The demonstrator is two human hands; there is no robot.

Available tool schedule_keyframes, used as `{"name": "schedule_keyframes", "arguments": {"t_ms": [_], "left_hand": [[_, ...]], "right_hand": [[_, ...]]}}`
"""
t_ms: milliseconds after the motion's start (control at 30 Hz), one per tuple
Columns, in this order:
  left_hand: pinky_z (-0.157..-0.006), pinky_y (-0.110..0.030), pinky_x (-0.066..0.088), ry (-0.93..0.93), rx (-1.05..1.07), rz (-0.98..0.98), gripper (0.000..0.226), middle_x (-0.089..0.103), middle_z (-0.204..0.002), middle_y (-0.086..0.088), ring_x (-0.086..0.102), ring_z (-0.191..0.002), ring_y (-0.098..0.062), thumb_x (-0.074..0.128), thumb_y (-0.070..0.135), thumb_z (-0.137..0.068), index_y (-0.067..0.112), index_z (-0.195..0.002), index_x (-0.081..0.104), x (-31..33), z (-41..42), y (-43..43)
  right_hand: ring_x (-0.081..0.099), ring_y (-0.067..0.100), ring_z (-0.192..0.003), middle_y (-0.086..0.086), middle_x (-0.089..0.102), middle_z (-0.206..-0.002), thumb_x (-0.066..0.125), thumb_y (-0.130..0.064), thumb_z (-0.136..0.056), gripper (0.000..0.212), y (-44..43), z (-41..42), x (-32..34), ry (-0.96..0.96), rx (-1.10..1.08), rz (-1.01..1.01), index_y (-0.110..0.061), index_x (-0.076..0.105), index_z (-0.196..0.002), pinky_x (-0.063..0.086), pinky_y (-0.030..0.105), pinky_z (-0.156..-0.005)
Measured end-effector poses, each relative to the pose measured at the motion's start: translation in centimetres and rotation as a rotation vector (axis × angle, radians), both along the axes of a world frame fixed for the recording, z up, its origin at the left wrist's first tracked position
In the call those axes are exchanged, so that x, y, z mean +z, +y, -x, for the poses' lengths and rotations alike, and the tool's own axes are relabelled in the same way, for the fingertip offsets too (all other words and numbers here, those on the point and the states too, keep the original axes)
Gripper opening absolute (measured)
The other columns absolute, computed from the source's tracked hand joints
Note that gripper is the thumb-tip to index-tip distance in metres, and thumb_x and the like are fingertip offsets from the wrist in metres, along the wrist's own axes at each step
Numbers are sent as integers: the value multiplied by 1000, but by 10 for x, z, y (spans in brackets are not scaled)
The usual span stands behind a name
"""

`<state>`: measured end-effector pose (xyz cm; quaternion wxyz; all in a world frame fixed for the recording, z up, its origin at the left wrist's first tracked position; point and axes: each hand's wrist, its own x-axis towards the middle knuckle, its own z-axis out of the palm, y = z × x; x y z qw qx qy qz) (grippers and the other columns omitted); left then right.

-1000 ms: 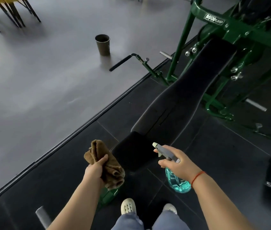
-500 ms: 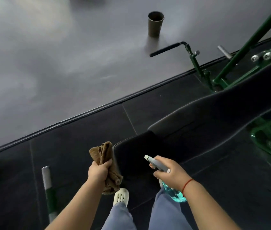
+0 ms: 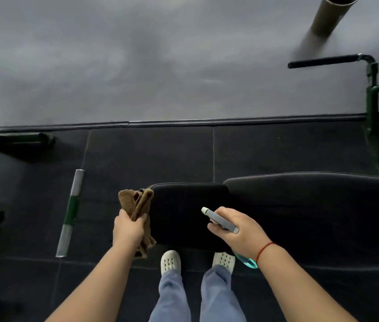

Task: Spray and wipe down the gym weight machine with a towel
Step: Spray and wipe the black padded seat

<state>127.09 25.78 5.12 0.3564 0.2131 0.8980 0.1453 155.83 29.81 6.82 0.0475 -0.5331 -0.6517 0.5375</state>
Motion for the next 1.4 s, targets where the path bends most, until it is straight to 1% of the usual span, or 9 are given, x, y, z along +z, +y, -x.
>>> {"name": "schedule_keyframes", "arguments": {"t_ms": [200, 300, 433, 533, 633, 867, 1000, 1100, 1400], "left_hand": [[-91, -57, 52, 173, -59, 30, 39, 54, -121, -14, 57, -110, -39, 64, 34, -95, 11, -123, 49, -15, -16, -9], [-84, -47, 50, 183, -83, -10, 34, 54, -113, -11, 57, -102, -34, 65, 30, -93, 11, -119, 53, -21, -11, -13], [-81, -40, 51, 78, -58, -135, 17, 67, -103, 2, 64, -94, -20, 66, 28, -87, 33, -103, 61, -20, 2, -20], [-80, -31, 48, 9, -31, -172, 33, 69, -97, 13, 61, -92, -2, 67, 12, -92, 44, -94, 58, -20, 5, -24], [-79, -23, 45, -46, -19, -201, 34, 67, -101, 17, 59, -96, 2, 67, 11, -94, 42, -105, 58, -21, 8, -24], [-79, -22, 46, -97, -69, -207, 32, 66, -105, 15, 59, -98, 0, 66, 13, -96, 28, -123, 58, -21, 14, -28], [-96, -40, 51, -29, -139, -150, 31, 66, -112, 4, 62, -106, -18, 66, 24, -95, 27, -124, 57, -24, 12, -29], [-98, -53, 52, 44, -207, -114, 47, 63, -119, -4, 62, -109, -27, 63, 40, -84, 24, -127, 53, -35, 14, -34], [-95, -50, 46, 239, -346, -19, 53, 44, -134, -17, 50, -122, -39, 58, 18, -97, 10, -144, 35, -31, -2, -35]], "right_hand": [[57, 12, -67, -5, 58, -78, 62, -50, -95, 19, -5, 25, -37, 86, -37, 8, -33, 56, -89, 55, 33, -66], [58, 18, -68, -1, 58, -76, 62, -51, -94, 25, -10, 38, -57, 135, -111, 66, -28, 57, -89, 57, 40, -67], [61, 19, -69, 0, 60, -76, 61, -54, -94, 27, -16, 55, -79, 134, -84, 97, -28, 56, -85, 59, 43, -68], [64, 22, -69, 0, 62, -73, 61, -56, -93, 30, -16, 65, -89, 105, -70, 130, -29, 54, -80, 60, 45, -68], [68, 23, -69, 1, 65, -72, 61, -58, -92, 35, -15, 70, -96, 64, -81, 145, -26, 54, -77, 59, 48, -71], [69, 25, -72, 3, 65, -74, 62, -56, -91, 34, -29, 70, -102, 31, -15, 143, -26, 55, -79, 59, 47, -69], [66, 29, -76, 4, 62, -77, 62, -55, -91, 31, -49, 65, -103, 65, -1, 129, -26, 57, -83, 60, 49, -70], [65, 30, -77, 3, 62, -78, 59, -62, -86, 37, -69, 63, -102, 81, -37, 106, -26, 59, -86, 60, 50, -71], [70, 26, -71, 3, 65, -70, 61, -52, -92, 36, -116, 49, -110, -115, -292, 67, -23, 54, -72, 56, 46, -70]]}}
